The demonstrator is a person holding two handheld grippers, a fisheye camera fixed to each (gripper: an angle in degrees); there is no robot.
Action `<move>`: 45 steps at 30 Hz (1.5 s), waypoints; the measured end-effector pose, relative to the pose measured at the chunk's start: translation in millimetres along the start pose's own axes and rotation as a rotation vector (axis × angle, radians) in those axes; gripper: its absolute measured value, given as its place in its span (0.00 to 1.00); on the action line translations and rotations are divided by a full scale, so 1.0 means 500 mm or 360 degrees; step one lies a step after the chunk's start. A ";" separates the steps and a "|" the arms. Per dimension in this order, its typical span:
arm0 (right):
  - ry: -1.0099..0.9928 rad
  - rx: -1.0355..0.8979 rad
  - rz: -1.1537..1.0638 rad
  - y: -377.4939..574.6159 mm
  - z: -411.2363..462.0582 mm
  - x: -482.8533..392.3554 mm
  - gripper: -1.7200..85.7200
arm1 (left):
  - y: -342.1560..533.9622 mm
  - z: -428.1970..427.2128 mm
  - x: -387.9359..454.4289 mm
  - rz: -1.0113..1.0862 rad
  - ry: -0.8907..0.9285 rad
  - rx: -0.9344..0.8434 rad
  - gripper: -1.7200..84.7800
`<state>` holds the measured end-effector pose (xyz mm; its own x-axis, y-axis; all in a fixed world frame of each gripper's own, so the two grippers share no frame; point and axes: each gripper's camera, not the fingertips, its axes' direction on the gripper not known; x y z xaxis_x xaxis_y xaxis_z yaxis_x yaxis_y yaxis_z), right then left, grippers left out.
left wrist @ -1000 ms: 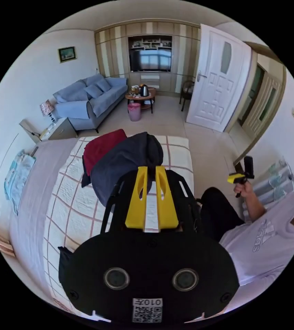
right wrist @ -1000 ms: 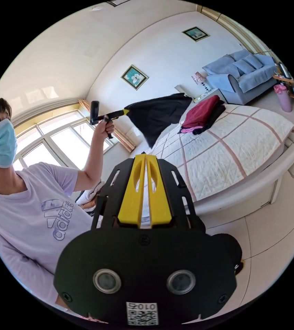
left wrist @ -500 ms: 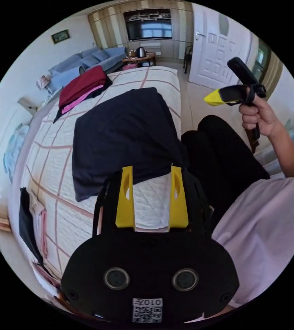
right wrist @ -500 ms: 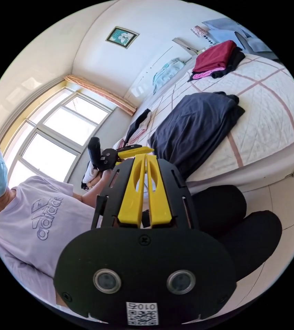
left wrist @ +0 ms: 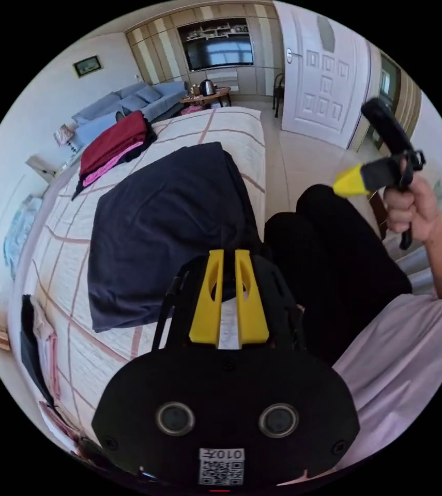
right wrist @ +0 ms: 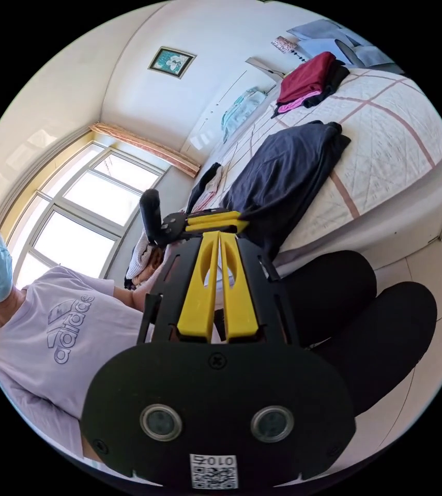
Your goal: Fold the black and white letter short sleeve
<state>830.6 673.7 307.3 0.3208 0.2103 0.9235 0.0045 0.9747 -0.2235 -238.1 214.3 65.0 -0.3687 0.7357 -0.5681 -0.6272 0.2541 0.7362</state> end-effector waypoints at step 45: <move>0.0929 -0.0044 -0.0069 -0.313 0.003 -0.102 0.09 | 0.899 -0.195 -0.390 -0.1511 -0.0132 0.0314 0.04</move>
<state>811.9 510.8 295.8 0.7883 0.0861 0.6093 0.0514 0.9775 -0.2046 -515.0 124.0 470.9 0.2855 0.2104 -0.9350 -0.5097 0.8595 0.0377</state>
